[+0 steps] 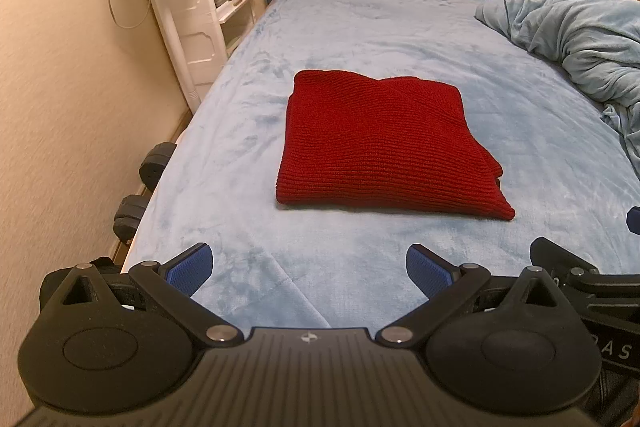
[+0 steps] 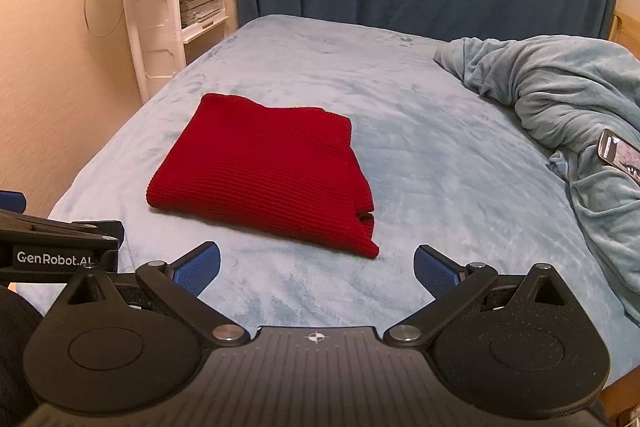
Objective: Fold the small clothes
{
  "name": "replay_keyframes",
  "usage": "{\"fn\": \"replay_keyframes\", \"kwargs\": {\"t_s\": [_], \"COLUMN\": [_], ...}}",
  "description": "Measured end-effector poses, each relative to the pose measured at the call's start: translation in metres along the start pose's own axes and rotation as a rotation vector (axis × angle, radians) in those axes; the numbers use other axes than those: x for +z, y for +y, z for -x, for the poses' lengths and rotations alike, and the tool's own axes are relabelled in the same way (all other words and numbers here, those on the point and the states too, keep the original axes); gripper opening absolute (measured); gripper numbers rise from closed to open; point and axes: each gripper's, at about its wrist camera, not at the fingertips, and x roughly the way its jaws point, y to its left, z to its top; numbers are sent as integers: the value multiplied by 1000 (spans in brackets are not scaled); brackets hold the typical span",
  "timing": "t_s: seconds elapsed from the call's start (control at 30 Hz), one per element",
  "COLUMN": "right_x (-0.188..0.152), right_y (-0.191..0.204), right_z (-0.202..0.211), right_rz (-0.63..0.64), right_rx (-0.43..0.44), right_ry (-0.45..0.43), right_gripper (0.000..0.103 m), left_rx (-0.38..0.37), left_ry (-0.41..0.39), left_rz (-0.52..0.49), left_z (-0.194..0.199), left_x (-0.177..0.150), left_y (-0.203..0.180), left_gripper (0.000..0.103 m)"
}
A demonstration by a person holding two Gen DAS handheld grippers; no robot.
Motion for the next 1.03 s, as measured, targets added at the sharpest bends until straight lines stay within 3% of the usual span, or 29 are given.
{"fn": "replay_keyframes", "kwargs": {"t_s": [1.03], "right_x": [-4], "right_y": [-1], "right_z": [-3], "right_rz": [9], "right_rx": [20], "right_ry": [8], "right_gripper": [102], "left_rx": [38], "left_ry": [6], "left_rz": [-10], "left_z": [-6], "left_x": [-3], "left_y": [-3], "left_gripper": [103]}}
